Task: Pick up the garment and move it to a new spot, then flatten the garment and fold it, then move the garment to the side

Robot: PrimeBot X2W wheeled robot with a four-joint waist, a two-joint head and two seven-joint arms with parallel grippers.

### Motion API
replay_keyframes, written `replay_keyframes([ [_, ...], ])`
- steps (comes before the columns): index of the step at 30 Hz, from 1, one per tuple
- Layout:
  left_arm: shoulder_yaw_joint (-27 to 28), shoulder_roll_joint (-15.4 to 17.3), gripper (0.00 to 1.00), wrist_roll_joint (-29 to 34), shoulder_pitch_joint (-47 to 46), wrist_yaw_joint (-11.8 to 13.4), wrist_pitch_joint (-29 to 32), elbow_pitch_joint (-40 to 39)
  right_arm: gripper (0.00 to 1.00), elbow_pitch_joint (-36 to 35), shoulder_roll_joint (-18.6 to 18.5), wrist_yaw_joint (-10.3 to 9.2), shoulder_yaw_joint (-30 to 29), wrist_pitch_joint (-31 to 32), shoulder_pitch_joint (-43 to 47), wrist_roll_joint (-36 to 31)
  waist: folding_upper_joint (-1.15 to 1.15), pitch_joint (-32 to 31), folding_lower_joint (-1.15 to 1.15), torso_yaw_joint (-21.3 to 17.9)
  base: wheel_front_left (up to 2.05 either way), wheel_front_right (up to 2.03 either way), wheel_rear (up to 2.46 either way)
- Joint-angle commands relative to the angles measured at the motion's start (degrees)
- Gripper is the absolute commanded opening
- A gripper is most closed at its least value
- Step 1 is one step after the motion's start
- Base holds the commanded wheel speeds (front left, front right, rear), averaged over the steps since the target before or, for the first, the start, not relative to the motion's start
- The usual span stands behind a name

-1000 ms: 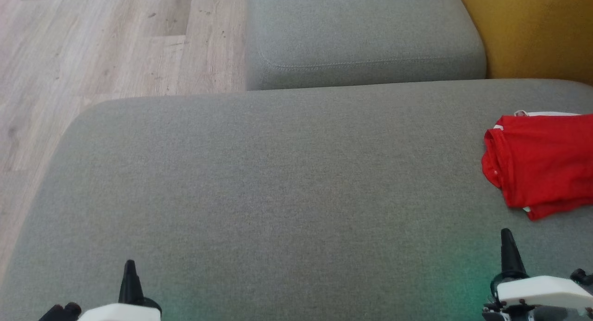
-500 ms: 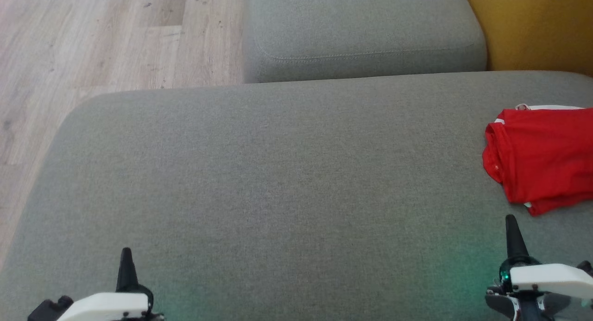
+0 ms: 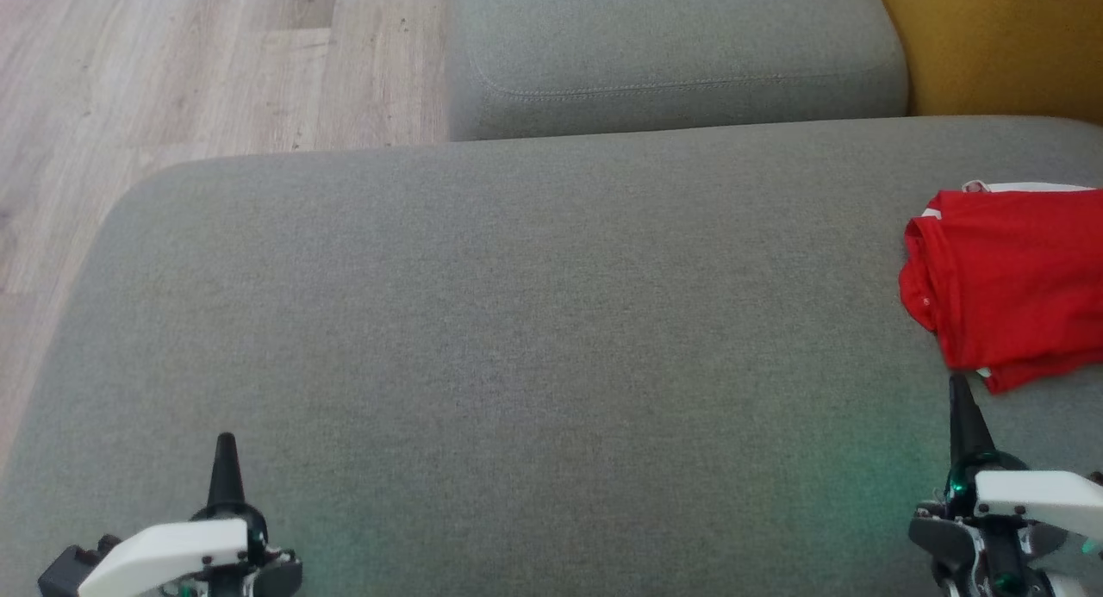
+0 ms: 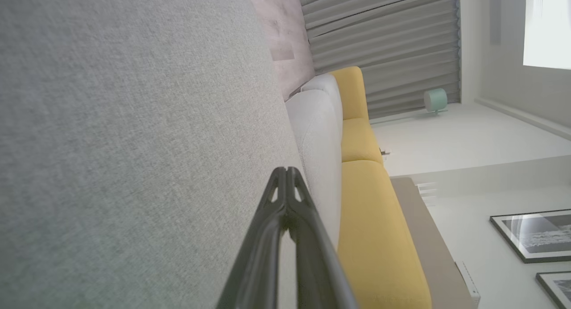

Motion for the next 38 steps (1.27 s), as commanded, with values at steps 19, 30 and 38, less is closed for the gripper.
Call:
replay_keyframes([
  [19, 4.3, 0.0, 0.00, -13.5, -5.8, -2.2, 3.4, -3.3, 0.00, -3.3, -0.4, 0.40, -0.3, 3.4, -5.7, 13.7, 0.00, 1.8, 0.00, -0.4, 0.00, 0.00, 0.00],
  [30, 4.3, 0.0, 0.00, -13.5, -5.8, -2.2, 3.4, -3.3, 0.00, -3.3, -0.4, 0.40, -0.3, 3.4, -5.7, 13.7, 0.00, 1.8, 0.00, -0.4, 0.00, 0.00, 0.00],
  [38, 4.3, 0.0, 0.00, -13.5, -5.8, -2.2, 3.4, -3.3, 0.00, -3.3, -0.4, 0.40, -0.3, 3.4, -5.7, 13.7, 0.00, 1.8, 0.00, -0.4, 0.00, 0.00, 0.00],
])
